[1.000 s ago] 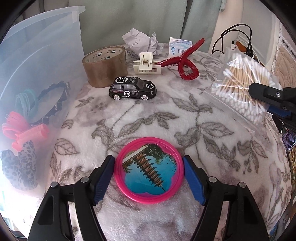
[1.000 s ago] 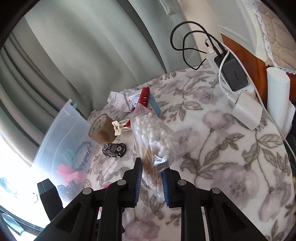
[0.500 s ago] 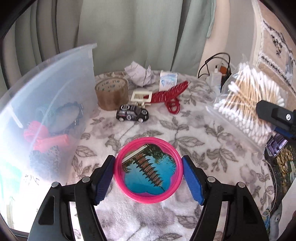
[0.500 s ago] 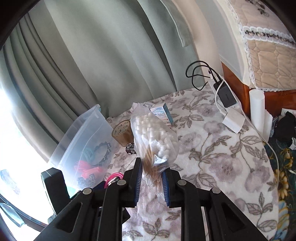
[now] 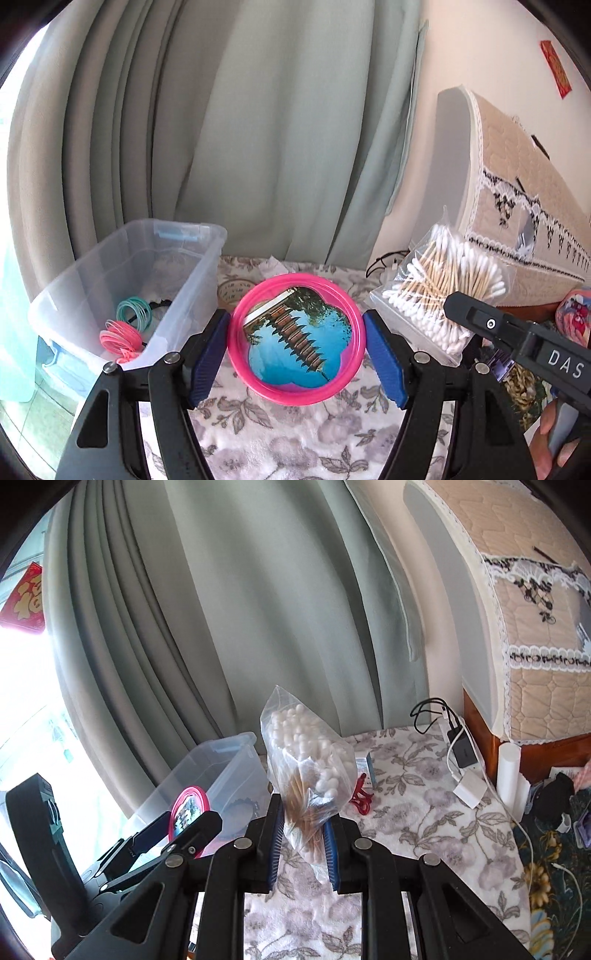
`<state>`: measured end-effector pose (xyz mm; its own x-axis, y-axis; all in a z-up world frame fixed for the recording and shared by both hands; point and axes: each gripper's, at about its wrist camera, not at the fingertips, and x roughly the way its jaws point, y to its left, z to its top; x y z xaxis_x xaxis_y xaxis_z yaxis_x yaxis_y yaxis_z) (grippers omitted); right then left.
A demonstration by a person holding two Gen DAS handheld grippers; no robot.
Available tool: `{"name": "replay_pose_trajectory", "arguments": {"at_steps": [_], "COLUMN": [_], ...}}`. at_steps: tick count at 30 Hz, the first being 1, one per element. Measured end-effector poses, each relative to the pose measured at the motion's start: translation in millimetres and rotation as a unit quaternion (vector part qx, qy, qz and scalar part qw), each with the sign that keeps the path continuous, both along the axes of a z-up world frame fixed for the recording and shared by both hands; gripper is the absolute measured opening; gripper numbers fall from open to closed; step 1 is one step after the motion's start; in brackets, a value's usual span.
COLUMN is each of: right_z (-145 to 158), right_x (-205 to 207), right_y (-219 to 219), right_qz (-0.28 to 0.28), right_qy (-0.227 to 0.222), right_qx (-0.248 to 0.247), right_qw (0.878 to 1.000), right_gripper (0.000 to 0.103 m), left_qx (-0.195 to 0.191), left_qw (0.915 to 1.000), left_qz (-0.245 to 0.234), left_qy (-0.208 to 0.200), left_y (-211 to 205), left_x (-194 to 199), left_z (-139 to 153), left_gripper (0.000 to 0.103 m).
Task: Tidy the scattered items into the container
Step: 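Carry mirror and cotton swab bag into the clear box and open both tools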
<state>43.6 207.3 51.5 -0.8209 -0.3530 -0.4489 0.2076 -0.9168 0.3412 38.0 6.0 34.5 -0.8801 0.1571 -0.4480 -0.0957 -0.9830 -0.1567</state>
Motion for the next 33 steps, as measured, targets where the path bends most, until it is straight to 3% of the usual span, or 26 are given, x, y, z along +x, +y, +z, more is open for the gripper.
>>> {"name": "replay_pose_trajectory", "arguments": {"at_steps": [6,17,23,33], "right_z": [35,72,77,61], "right_x": [14,23,18,1], "right_y": [-24,-77,-116,-167], "right_qz": [0.017,0.072,0.108,0.156], "right_qy": [0.045,0.084,0.087,0.064], "right_qx": [0.015,0.019,0.025,0.045], "right_qw": [0.999,0.994,0.990,0.985], "right_gripper": [0.022,0.022,0.022,0.022], "left_qx": [0.019,0.056,0.068,0.094], "left_qw": [0.9983,0.9923,0.9881,0.9821], "left_qz": [0.015,0.060,0.095,0.139], "left_qy": [0.052,0.093,0.101,0.086], "left_y": [-24,-77,-109,-155], "left_x": [24,51,59,58], "left_z": [41,80,83,65], "left_gripper": [0.074,0.074,0.074,0.074]}}
